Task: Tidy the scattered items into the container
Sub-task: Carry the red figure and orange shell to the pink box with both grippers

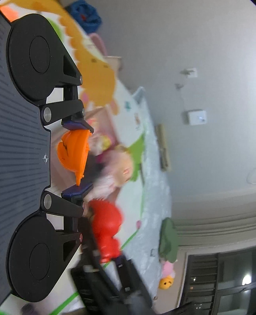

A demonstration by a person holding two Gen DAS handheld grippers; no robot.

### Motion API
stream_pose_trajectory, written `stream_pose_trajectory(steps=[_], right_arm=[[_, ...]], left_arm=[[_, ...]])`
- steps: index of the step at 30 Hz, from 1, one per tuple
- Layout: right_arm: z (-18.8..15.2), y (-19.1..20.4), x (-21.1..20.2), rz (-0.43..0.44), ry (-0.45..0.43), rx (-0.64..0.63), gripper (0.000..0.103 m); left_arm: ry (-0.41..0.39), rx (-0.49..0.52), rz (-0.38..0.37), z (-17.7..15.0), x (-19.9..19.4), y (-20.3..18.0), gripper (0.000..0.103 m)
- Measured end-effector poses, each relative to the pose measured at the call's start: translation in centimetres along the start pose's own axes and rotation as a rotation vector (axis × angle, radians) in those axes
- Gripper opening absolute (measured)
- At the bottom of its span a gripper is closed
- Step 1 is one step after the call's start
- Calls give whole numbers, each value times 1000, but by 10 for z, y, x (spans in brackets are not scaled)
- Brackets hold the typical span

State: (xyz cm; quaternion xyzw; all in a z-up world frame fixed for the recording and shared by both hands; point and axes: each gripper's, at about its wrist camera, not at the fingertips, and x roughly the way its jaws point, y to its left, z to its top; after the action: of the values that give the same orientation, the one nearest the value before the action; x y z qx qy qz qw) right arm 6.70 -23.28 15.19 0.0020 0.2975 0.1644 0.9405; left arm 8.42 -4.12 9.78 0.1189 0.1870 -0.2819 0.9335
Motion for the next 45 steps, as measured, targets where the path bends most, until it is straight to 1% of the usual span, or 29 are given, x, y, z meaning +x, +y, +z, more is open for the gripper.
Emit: stream_pose_trajectory(steps=[3,5,7,8,10,11,12,13,16,19,21,24,26,29,31,32,33,34,37,40,43,45], right_arm=[[42,-18,28,32,-32,47,48],[65,-31,53,50,-43,100,48],[80,-47,83,70,-29,190,51],[82,-55,96,86,-17,240,57],[86,-69,119,106,-3,323,57],[85,-72,122,100,-16,330,59],[83,-73,122,93,-34,325,63],[80,-74,120,86,-49,317,64],[73,-72,110,60,-83,293,66],[69,-65,101,-8,-102,232,66],[67,-60,98,-46,-102,189,68],[62,-52,99,-84,-77,133,68],[59,-43,100,-113,-67,75,68],[54,-19,108,-138,-58,-86,68],[52,-1,121,-137,-31,-177,61],[51,6,130,-138,-13,-212,54],[50,13,140,-141,7,-241,51],[49,18,149,-148,23,-264,51],[44,24,167,-180,76,-284,50],[43,20,173,-184,114,-266,43],[48,14,165,-181,116,-221,43],[58,12,154,-181,84,-189,43]], left_arm=[[-3,-25,-14,14,37,9,59],[-30,-34,-22,19,58,12,60],[-73,-37,-22,19,75,15,85],[-77,-38,-14,18,83,17,90],[-51,-56,-8,14,91,23,92],[-36,-68,-8,11,91,26,92],[-24,-78,-6,8,88,29,94],[-14,-85,-3,5,84,31,94],[23,-114,4,-4,66,37,95],[80,-137,12,-14,50,42,95],[114,-141,27,-22,39,45,96],[133,-150,36,-34,20,51,97],[143,-155,47,-42,9,55,97],[162,-176,71,-50,-3,60,97],[170,-197,78,-54,-8,62,97],[174,-209,81,-55,-11,63,97],[178,-222,83,-56,-13,64,97],[182,-235,83,-58,-16,65,97],[186,-257,87,-62,-24,65,97],[187,-267,91,-65,-28,66,97],[185,-279,85,-68,-27,68,98],[181,-288,77,-67,-25,68,98]])
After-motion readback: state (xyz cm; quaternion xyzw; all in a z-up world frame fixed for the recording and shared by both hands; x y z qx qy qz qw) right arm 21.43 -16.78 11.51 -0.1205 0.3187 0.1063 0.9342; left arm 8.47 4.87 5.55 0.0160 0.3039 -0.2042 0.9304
